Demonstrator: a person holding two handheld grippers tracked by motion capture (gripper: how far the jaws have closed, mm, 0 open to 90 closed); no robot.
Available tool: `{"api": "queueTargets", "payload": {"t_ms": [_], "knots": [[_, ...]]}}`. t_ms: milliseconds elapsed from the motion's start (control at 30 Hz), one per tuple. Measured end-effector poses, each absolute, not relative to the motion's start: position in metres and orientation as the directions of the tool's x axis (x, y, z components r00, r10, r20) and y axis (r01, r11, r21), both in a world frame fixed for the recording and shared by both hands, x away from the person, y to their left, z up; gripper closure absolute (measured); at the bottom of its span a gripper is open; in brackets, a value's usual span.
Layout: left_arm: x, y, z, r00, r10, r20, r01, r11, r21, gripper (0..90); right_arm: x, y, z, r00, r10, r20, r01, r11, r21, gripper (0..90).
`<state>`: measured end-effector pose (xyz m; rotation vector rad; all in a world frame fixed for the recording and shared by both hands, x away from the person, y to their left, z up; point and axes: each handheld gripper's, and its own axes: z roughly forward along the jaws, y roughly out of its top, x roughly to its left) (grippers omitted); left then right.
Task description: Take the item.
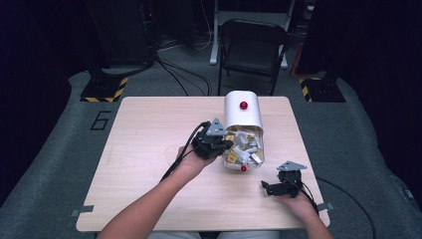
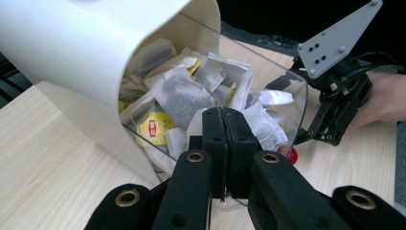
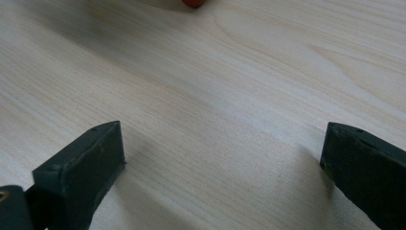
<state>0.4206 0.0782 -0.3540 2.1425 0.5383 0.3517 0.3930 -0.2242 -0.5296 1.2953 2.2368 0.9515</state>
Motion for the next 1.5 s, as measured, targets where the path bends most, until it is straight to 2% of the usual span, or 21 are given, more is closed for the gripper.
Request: {"api": "queueTargets", "payload": {"t_ms": [800,1500], "knots": [[0.417,0.08,-0.324,0.873,0.479,0.093,0.193,-0.513,0.836,88.8,0.393,-0.224,-0.53,-0.501,0.866,0.006,0.604,0.345,0.718,0.7],[0.417,0.096,-0.315,0.862,0.5,0.085,0.204,-0.495,0.845,88.7,0.393,-0.224,-0.53,-0.501,0.866,0.006,0.605,0.345,0.718,0.7]]}}
